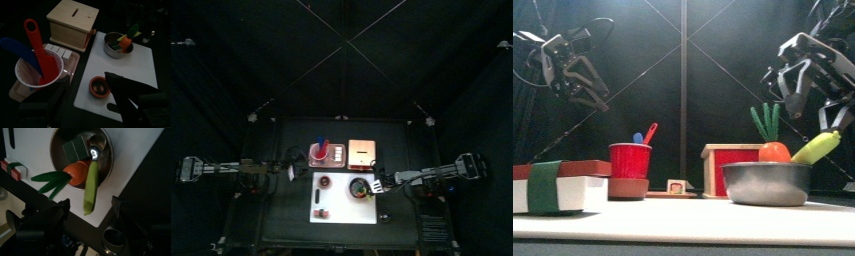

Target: Put the spoon into the bowl

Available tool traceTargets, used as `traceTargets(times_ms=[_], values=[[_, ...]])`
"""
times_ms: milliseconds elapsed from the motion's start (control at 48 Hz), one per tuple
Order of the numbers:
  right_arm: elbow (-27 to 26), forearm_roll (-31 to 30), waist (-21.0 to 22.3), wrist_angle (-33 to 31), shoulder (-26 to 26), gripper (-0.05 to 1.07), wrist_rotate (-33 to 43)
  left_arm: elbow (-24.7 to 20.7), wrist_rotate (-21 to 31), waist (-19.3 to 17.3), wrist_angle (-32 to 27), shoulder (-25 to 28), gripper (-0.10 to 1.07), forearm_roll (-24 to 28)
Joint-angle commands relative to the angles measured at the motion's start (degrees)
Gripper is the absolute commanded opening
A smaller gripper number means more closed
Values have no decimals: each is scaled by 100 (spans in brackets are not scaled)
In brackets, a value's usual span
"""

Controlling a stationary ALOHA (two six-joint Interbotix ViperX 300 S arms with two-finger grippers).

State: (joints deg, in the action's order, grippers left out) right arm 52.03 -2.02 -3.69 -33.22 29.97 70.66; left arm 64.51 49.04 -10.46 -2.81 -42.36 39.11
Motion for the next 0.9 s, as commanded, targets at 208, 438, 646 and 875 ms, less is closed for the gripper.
traceTargets(times_ms=[208,438,646,875], values=[[510,-3076,35,1134,949,97,26,-237,0,-18,264,0,92,9],[624,-4052,308,2048,879,97,35,-281,0,-62,729,0,92,0],[659,-4061,352,2206,853,97,9,-404,0,-88,870,9,92,9],[650,-4025,369,2224,738,97,53,-369,0,-123,870,9,92,0]])
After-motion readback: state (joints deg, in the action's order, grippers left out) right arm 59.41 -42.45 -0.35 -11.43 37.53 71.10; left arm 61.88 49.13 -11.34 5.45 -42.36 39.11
